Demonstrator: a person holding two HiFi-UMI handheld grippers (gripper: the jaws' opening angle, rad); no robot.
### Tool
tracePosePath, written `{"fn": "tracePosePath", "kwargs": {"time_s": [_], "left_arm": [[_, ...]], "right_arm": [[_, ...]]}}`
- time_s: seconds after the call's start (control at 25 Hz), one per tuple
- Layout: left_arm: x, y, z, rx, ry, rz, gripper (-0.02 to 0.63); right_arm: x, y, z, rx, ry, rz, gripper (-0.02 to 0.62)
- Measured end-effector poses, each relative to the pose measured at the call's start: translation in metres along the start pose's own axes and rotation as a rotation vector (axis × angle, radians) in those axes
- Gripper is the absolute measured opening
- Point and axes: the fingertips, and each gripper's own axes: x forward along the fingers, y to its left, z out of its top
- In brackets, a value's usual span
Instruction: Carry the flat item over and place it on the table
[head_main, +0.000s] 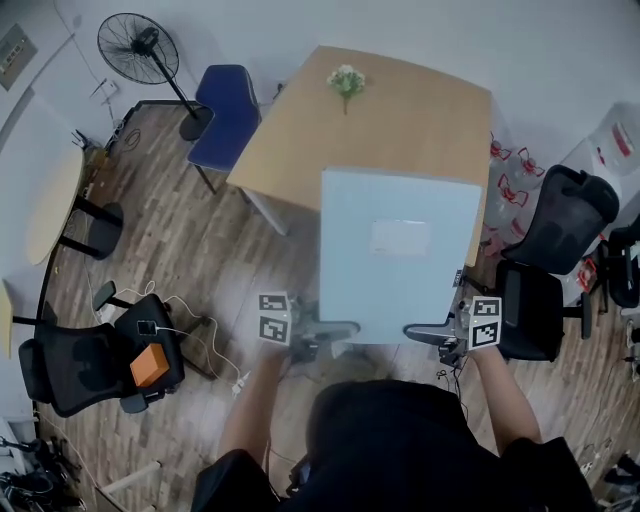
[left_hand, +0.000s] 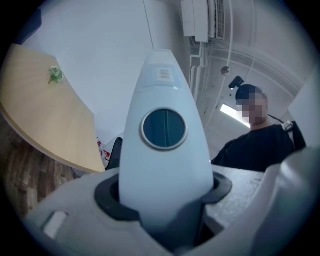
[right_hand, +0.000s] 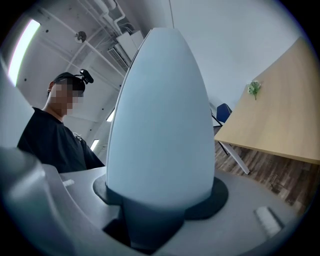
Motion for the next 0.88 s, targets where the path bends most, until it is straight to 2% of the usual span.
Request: {"fn": "tracePosePath", "kwargs": {"time_s": [0.2,0.44,0.88], "left_arm": [[-0.028,0.025,0.039,-0.02,0.023,-0.022,0.311],[-0.054,0.054,0.063,-0.047,0.052,-0.047,0.313],[-0.041,0.129,0.107,-0.083,0.061,-0.035,0.313]], "right_arm": [[0.033,-0.026,0.03,0.014,-0.026,-0.023,0.295],[0.061,-0.056,0.045,0.035,-0.053,-0.06,0.296],[0.05,-0.13,0.089,0.066,-0.068,-0.084,0.298]]}}
